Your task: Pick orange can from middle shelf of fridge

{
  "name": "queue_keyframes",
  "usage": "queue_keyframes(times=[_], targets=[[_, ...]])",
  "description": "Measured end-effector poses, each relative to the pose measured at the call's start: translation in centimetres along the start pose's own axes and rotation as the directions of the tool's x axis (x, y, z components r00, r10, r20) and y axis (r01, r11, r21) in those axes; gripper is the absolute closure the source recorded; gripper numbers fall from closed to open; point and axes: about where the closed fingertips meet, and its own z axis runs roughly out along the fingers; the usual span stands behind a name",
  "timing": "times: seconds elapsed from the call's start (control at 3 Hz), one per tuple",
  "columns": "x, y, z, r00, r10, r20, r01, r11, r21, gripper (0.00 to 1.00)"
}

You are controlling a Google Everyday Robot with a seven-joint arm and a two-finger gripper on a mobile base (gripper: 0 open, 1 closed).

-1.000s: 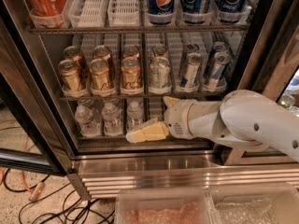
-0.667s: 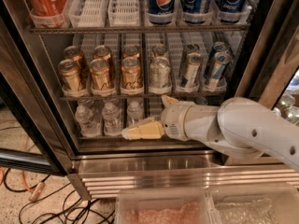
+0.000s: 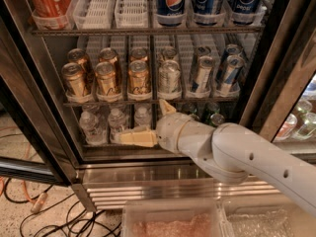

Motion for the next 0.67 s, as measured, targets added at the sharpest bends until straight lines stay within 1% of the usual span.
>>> queue_keyframes(times=[0.33,0.67], targets=[[0.02,0.00,0.74,0.998,-0.050,0.044,0.048,0.9982,0.036,0.00],[-0.07,-0.23,1.01,0.995,-0.080,0.065,0.076,0.9949,0.068,0.00]])
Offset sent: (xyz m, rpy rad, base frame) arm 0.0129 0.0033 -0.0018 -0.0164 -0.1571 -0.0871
